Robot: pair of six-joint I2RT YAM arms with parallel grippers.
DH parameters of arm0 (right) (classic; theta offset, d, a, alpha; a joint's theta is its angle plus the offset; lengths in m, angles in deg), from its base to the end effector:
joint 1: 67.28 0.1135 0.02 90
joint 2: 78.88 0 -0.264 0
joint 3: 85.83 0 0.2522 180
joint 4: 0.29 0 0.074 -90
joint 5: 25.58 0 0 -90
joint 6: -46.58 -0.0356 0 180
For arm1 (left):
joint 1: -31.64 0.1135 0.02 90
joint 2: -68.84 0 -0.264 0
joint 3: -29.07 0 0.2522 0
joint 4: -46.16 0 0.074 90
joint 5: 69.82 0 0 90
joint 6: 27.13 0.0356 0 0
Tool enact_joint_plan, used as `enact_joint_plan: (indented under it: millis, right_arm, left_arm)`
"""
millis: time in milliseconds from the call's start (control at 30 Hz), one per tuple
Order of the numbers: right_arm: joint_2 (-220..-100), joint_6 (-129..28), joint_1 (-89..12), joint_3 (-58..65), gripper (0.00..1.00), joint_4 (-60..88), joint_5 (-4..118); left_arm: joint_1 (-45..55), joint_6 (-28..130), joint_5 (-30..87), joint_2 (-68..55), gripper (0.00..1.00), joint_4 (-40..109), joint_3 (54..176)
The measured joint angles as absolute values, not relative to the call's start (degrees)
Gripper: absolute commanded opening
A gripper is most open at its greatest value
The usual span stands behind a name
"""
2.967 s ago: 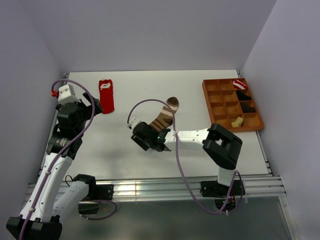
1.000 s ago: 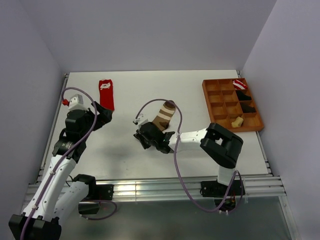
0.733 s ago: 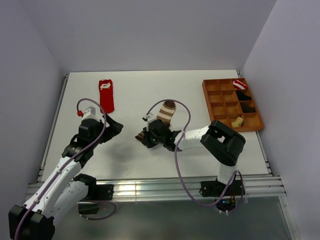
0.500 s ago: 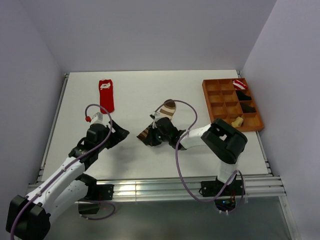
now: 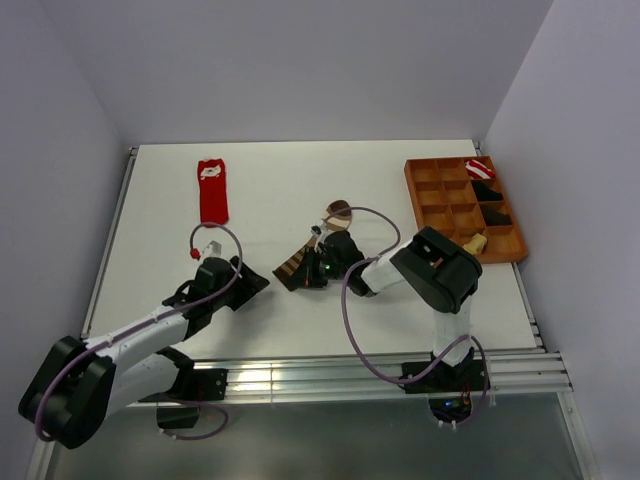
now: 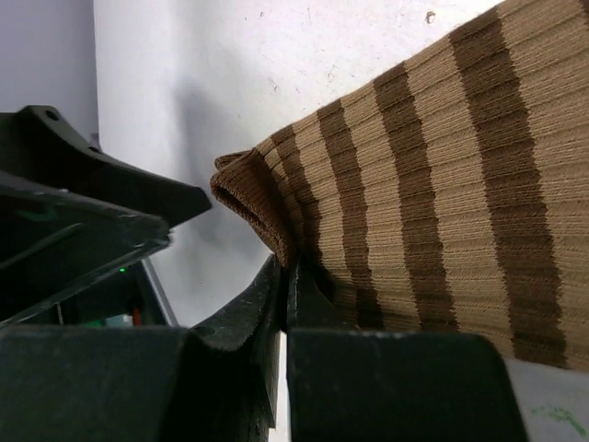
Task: Roll the socks
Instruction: Roll the sock at the center of the board.
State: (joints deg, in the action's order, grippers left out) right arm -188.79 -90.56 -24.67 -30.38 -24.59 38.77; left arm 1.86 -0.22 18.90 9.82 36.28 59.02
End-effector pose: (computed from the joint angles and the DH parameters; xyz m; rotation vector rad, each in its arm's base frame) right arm 0.2459 0.2471 0.1032 -0.2149 2.3615 1.3340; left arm 0.1651 -0.0936 0.1484 -0.6973 2.2862 -0.8086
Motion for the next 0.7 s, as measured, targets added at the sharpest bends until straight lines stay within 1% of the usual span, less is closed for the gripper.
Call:
enact_joint_plan:
  millis: [267,700]
  right_arm:
    - [-190.4,-92.8,-25.4,-29.4,0.00,-25.1,35.6]
    - [-191.8,-93.5,-25.5,-27.8,0.00,-24.6,33.2]
  left_arm:
    - [1.4,-2.3,18.8,1.2,0.48,44.3,59.0]
    - [1.4,-2.9,18.9,-9.6,0.43,54.3,62.2]
